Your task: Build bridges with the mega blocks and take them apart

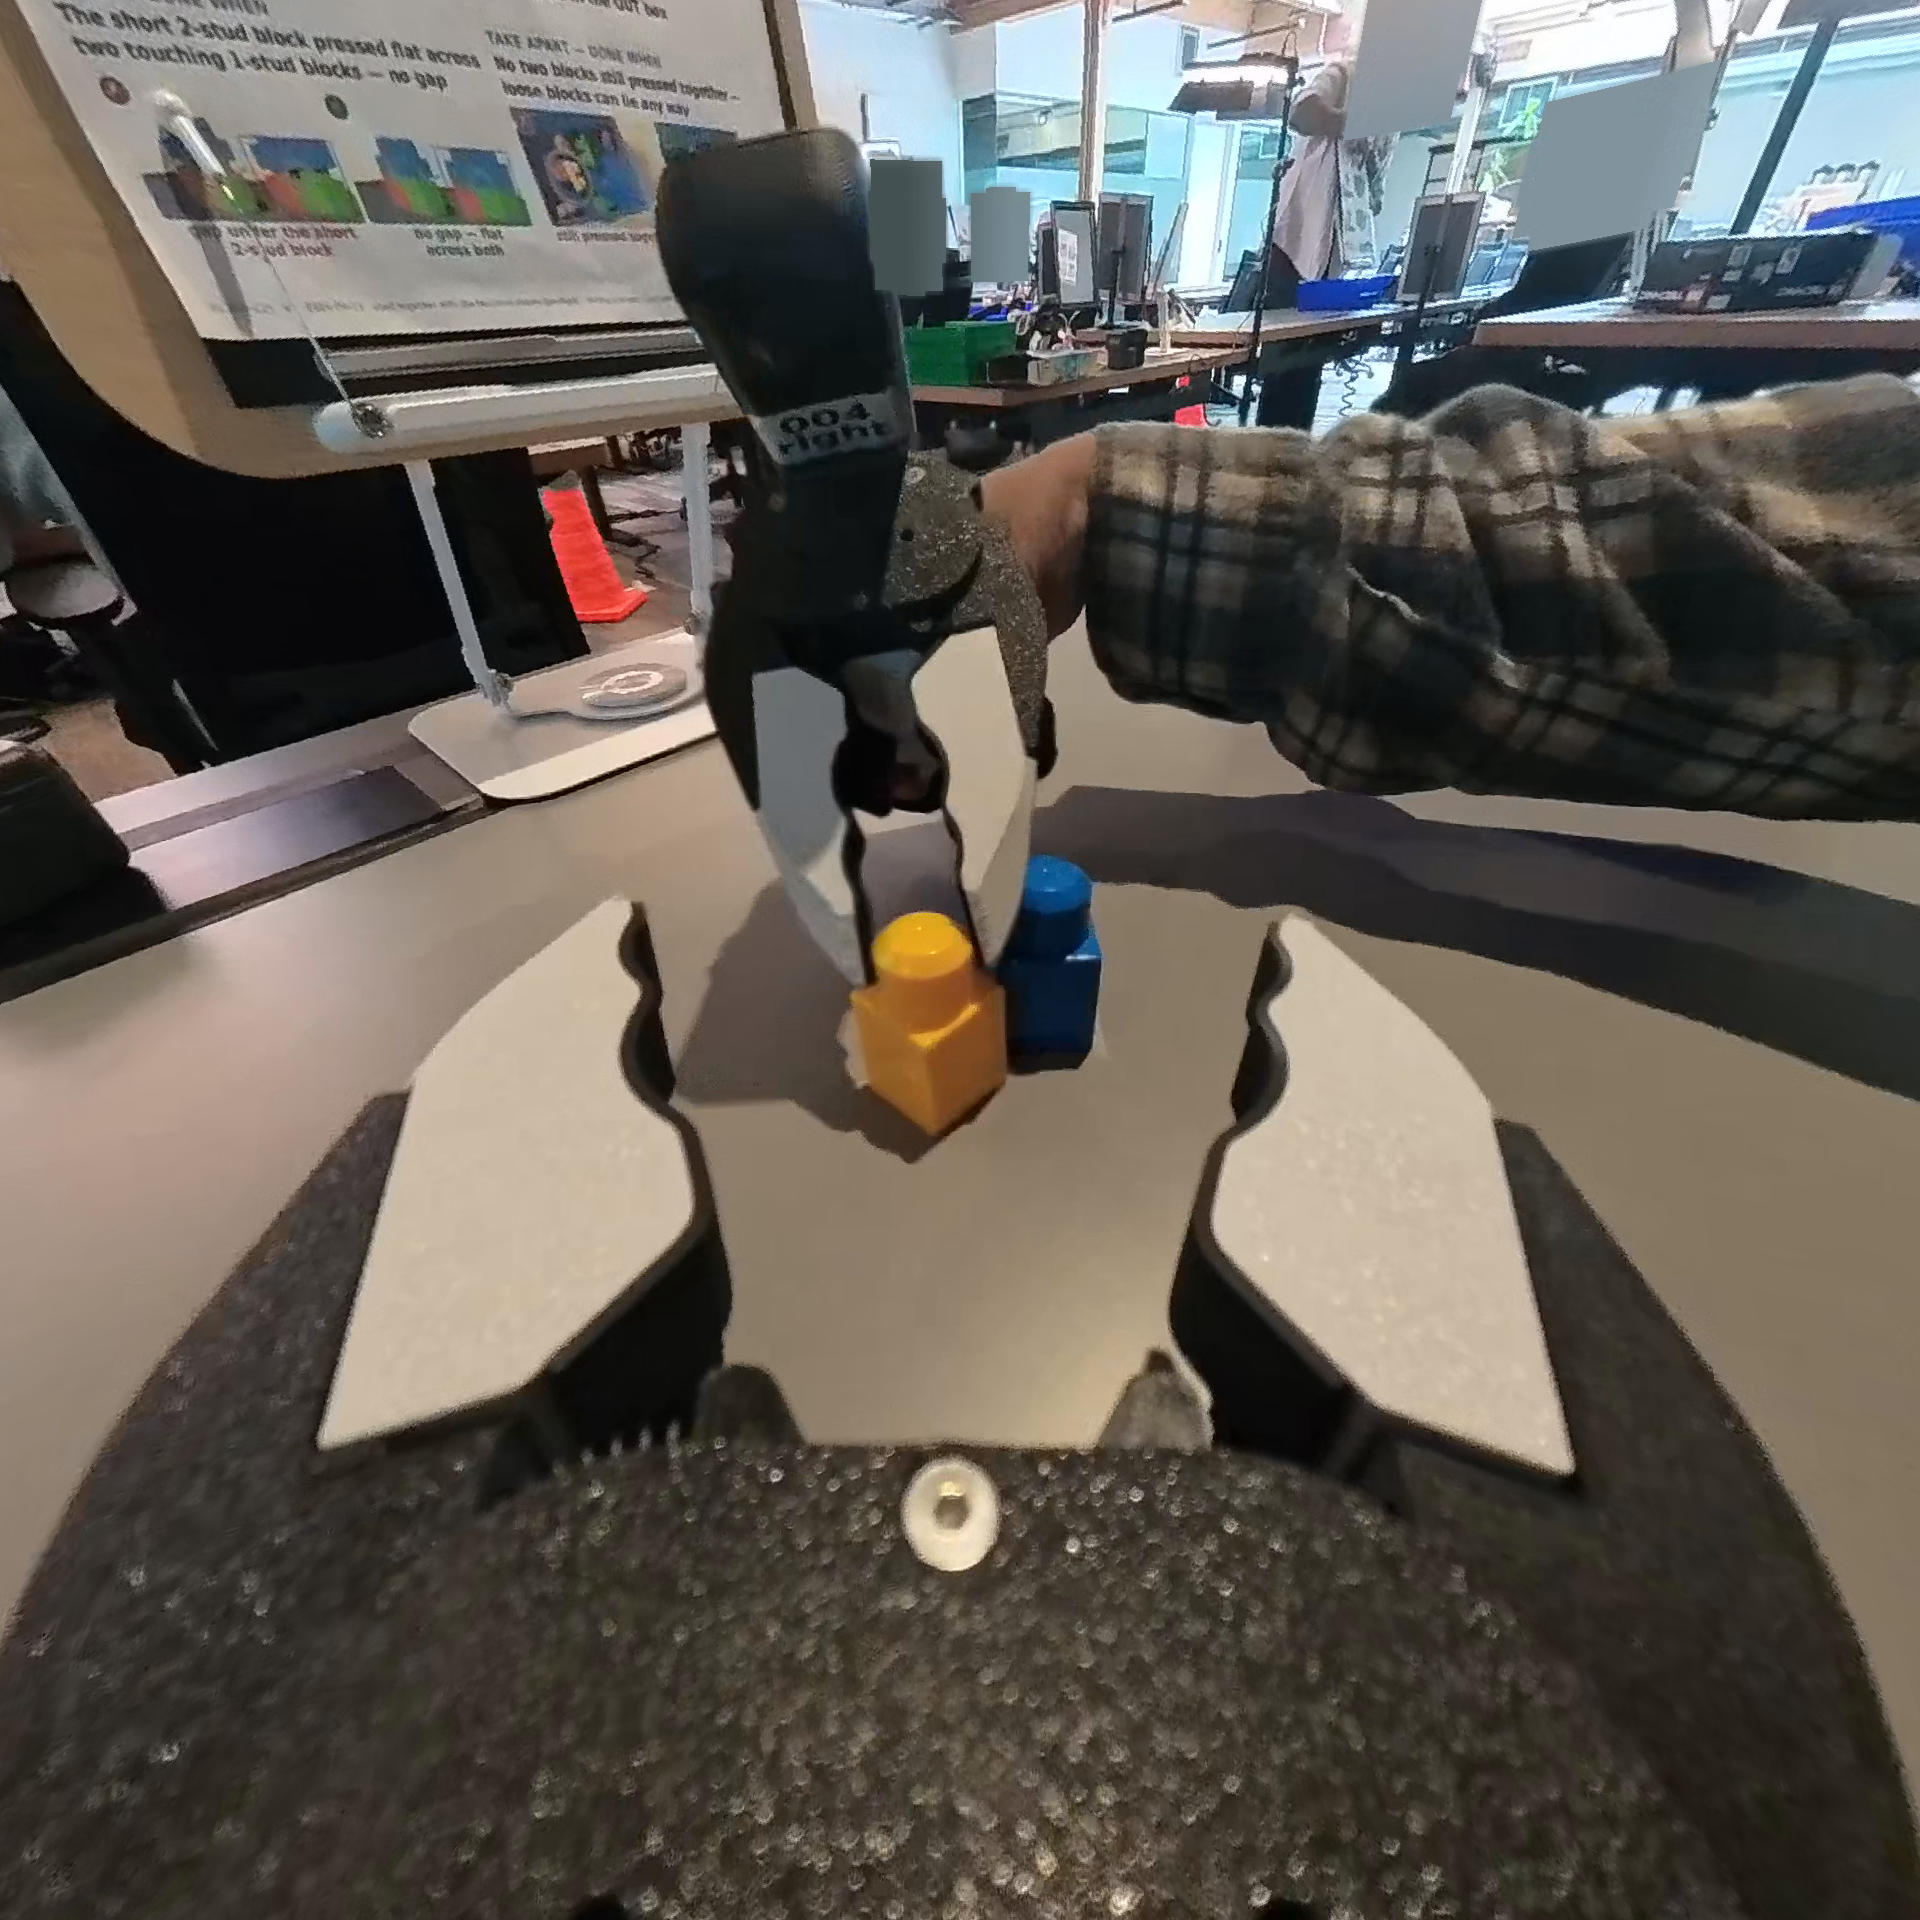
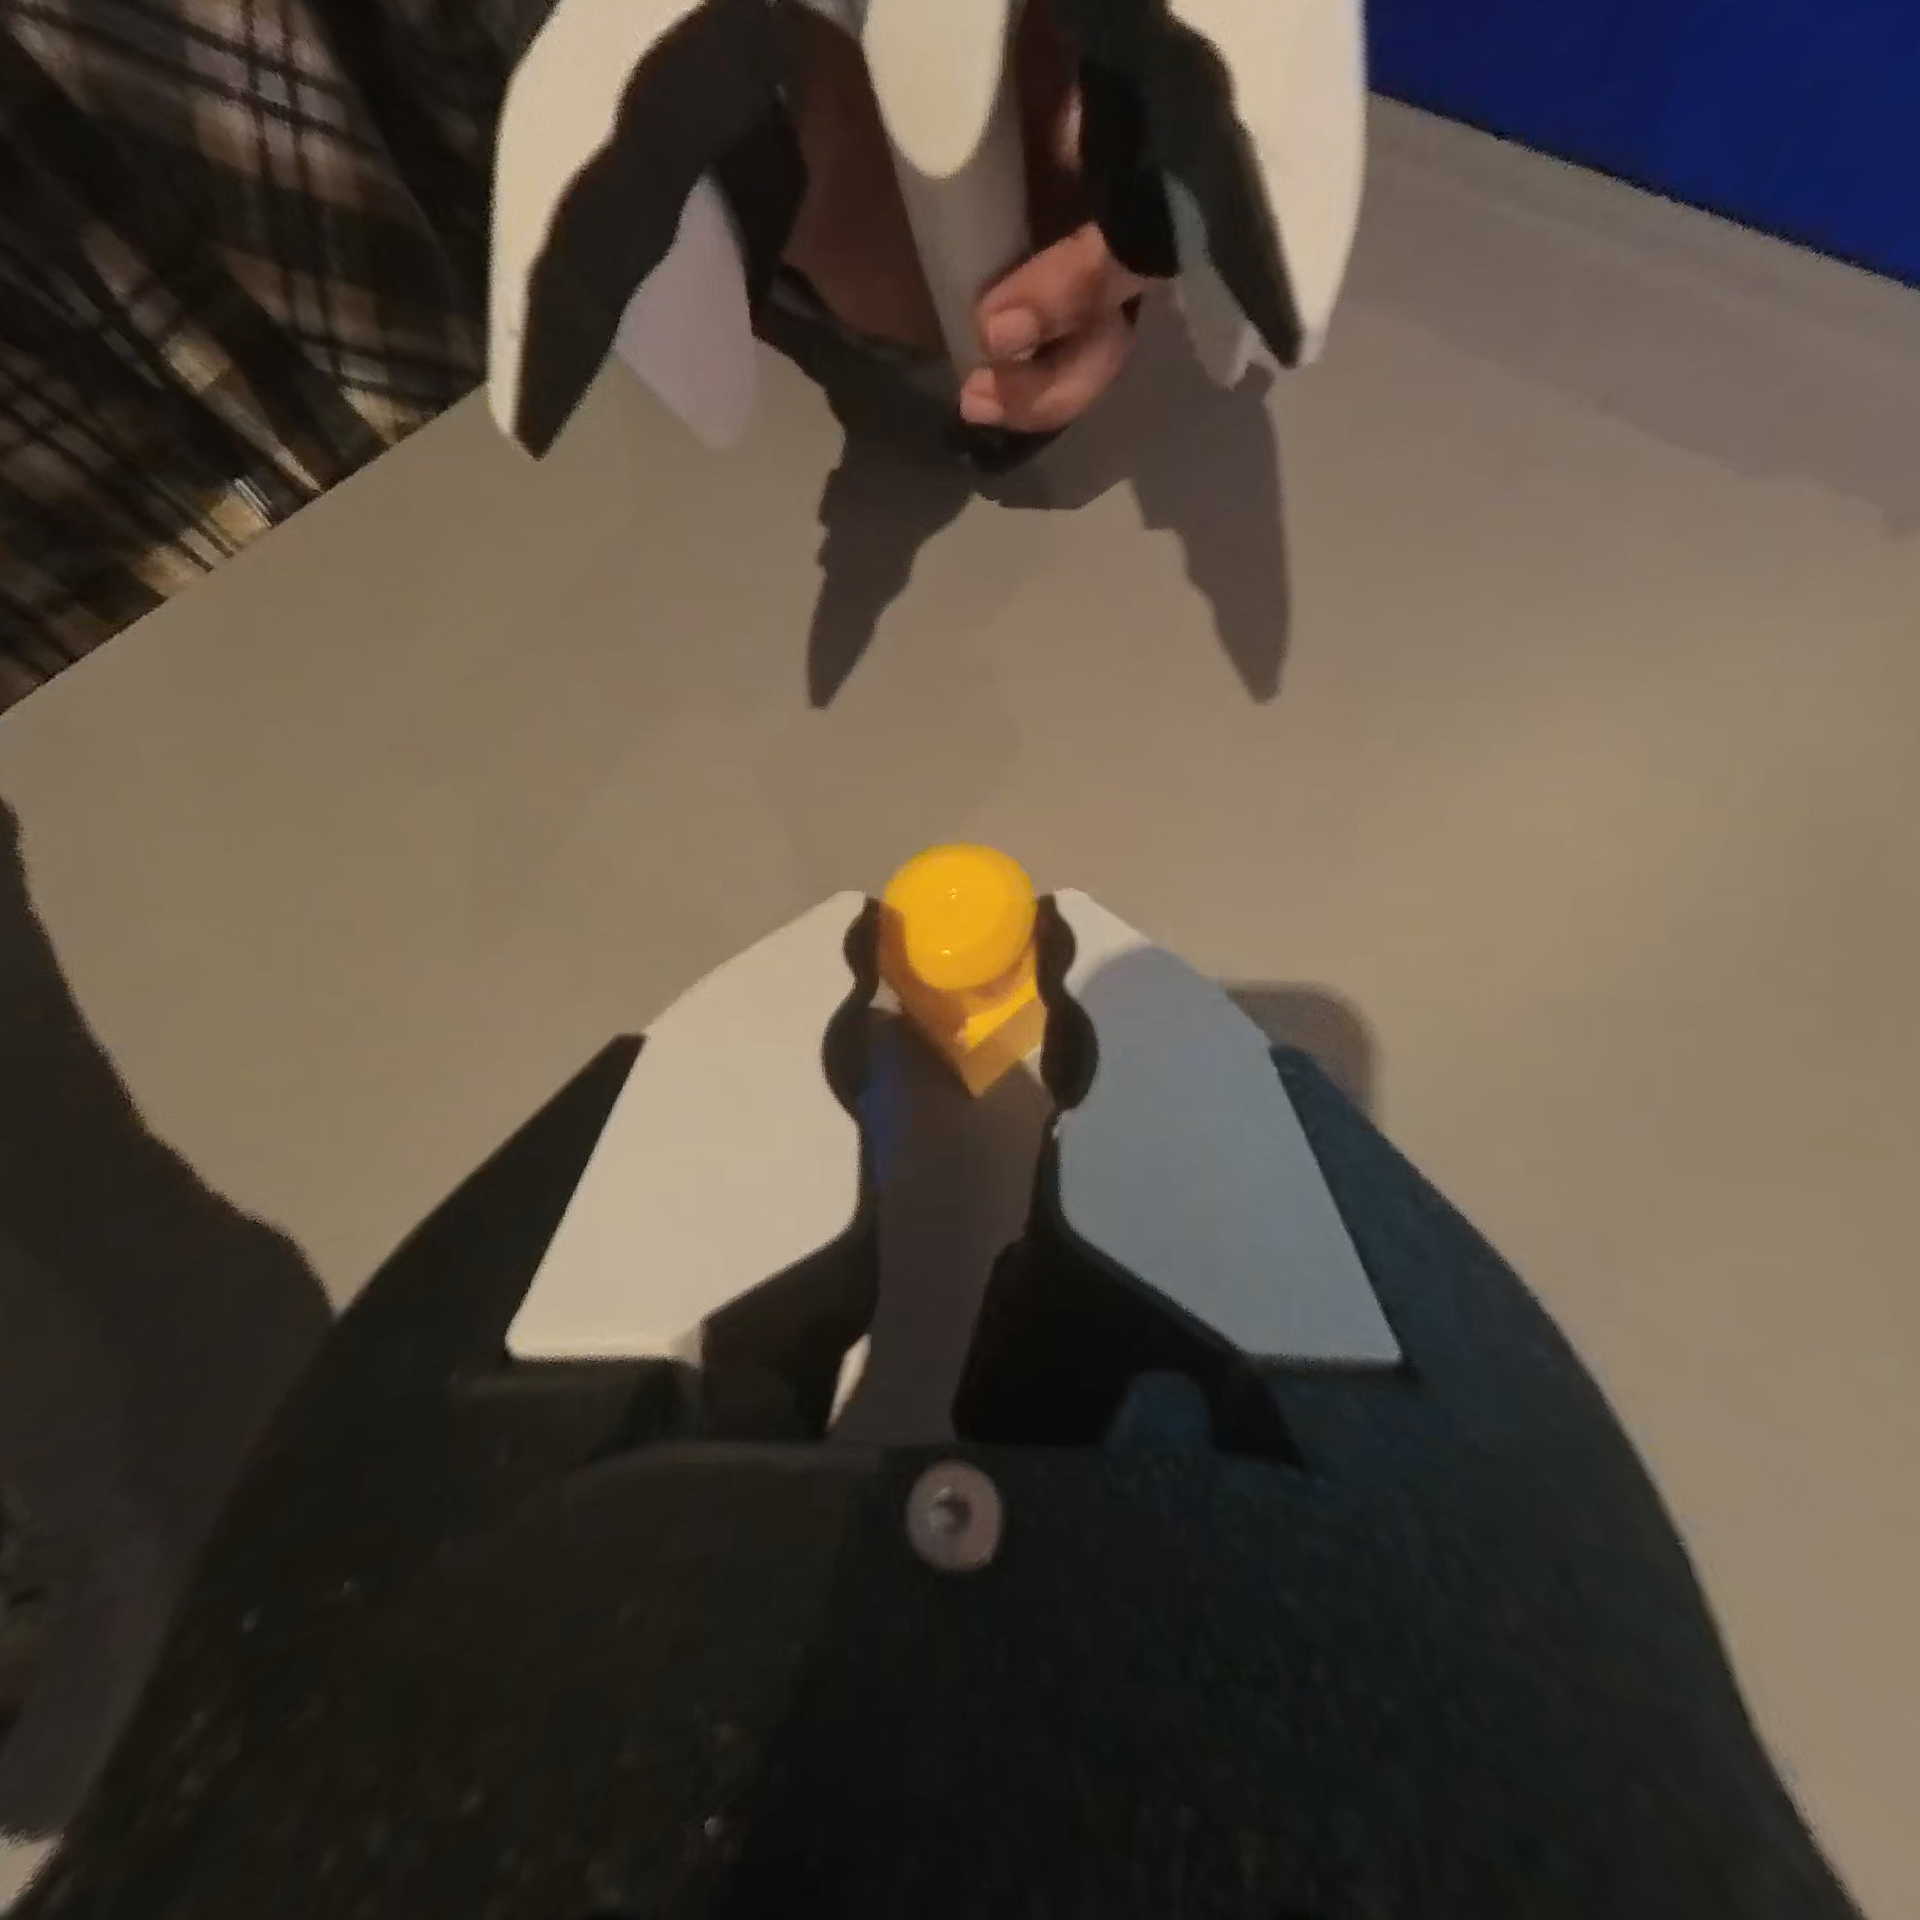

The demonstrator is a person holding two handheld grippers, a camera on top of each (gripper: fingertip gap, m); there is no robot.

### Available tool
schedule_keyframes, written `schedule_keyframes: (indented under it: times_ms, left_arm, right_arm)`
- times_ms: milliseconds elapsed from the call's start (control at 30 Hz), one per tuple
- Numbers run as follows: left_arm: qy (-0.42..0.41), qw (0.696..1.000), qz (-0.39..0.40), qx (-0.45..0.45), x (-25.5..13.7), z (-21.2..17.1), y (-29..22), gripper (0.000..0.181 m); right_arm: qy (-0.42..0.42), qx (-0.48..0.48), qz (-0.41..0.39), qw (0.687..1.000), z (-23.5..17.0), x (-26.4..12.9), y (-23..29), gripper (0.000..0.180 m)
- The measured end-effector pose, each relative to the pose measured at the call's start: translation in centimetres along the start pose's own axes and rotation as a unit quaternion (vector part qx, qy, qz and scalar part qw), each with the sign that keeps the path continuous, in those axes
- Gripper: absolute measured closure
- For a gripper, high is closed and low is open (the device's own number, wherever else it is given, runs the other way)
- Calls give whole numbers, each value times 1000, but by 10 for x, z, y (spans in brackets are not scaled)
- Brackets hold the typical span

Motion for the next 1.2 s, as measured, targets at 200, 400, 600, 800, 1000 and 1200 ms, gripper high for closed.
schedule_keyframes:
  times_ms: [200,400,600,800,1000,1200]
  left_arm:
    - [-4,1000,9,0,-3,2,2,74]
    - [4,1000,5,0,0,0,0,74]
    - [8,1000,4,-2,0,-2,1,75]
    - [8,1000,6,-8,0,-3,3,75]
    - [16,1000,6,-4,2,-5,2,74]
    - [28,1000,5,-9,5,-10,3,74]
  right_arm:
    - [-25,43,-123,991,9,-10,-8,151]
    - [2,112,-222,969,-10,-16,-6,151]
    - [-10,132,-253,958,-9,-19,-3,144]
    - [-85,5,-235,968,13,-53,30,134]
    - [-30,-28,-170,985,-7,-20,47,125]
    - [-38,-24,-146,988,-14,-12,41,151]
Point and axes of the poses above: each gripper's, where its closed fingertips meet, x out along the fingers, z out of its top, y = z × x across the jaws, the point moved 3 cm from there along -x, back along the fingers, and after that the axes turned 3 degrees about -x, right-handed, at the moved point
